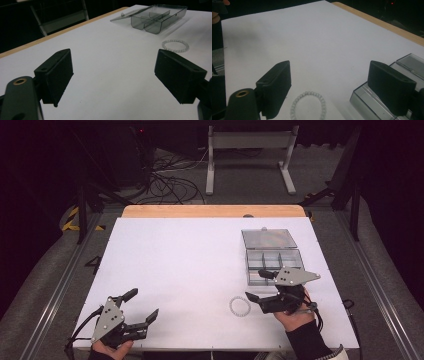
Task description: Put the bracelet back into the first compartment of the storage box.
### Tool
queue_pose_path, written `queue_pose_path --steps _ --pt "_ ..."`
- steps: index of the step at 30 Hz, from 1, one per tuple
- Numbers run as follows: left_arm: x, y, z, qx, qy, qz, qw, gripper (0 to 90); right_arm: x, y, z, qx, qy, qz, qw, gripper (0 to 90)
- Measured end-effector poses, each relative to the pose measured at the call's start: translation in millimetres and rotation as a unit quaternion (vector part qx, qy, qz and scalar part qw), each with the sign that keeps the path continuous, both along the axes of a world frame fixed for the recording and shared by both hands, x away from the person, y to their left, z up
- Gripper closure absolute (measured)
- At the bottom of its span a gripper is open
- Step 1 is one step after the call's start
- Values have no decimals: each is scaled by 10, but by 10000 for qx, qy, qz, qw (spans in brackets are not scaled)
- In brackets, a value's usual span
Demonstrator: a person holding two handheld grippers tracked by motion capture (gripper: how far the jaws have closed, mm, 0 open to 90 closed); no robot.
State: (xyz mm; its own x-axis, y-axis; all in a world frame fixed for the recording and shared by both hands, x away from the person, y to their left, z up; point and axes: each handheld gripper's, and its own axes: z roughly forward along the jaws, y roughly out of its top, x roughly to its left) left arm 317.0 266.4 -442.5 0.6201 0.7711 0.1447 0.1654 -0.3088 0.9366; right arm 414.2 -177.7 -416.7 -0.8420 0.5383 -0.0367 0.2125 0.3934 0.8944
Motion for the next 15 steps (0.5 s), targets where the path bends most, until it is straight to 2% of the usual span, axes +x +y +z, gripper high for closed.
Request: queue_pose_path --steps 3,8,11,13,15 --pt "-3 5 0 -34 -3 4 10000 158 17 44 -17 -78 32 24 10000 195" --pt "0 8 -1 -46 4 2 10000 158 30 48 -12 -49 80 6 10000 206" --pt "0 4 1 -29 -1 -3 10000 158 51 56 3 -45 318 40 9995 263" --pt "6 1 -2 -7 8 -5 10000 158 73 64 8 -79 576 100 9983 303" --pt "5 2 -1 -9 1 -3 10000 158 74 74 15 -123 636 128 9978 316"
